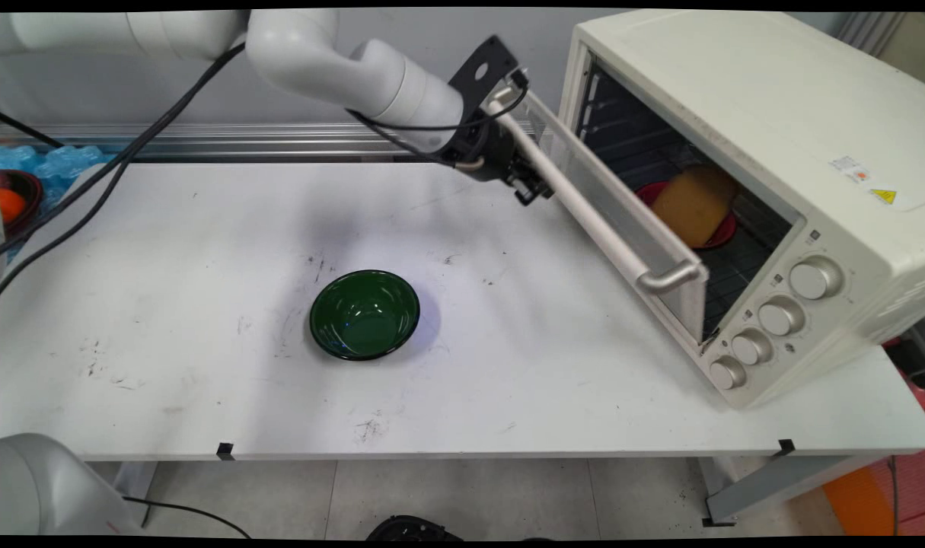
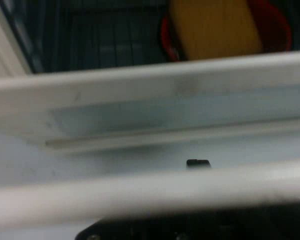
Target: Close the oven
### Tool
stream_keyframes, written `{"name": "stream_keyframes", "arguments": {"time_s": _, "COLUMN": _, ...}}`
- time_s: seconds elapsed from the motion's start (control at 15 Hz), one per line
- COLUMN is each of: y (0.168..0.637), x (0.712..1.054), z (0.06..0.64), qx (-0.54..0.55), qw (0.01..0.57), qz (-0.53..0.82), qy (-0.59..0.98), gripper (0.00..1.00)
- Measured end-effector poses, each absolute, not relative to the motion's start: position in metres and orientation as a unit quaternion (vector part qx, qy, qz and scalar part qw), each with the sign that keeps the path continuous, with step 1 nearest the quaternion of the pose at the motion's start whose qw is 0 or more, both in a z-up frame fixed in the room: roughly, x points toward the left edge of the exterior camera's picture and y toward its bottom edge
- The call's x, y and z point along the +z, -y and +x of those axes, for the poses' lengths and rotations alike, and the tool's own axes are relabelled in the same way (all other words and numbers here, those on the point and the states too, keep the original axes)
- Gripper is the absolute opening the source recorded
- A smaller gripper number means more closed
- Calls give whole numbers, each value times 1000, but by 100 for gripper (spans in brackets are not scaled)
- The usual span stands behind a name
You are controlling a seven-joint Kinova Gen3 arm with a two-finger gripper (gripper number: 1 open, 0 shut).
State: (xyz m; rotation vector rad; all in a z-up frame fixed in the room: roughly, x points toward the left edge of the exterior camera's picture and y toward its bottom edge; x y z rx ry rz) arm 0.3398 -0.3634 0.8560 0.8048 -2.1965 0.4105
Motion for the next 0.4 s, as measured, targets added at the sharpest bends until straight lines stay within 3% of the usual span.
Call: {"name": "stream_keyframes", "arguments": {"time_s": 0.4, "y": 370, "x": 872, "z": 333, "qx": 169, "qw": 388, "qz": 305, "qy": 853, "gripper": 0}}
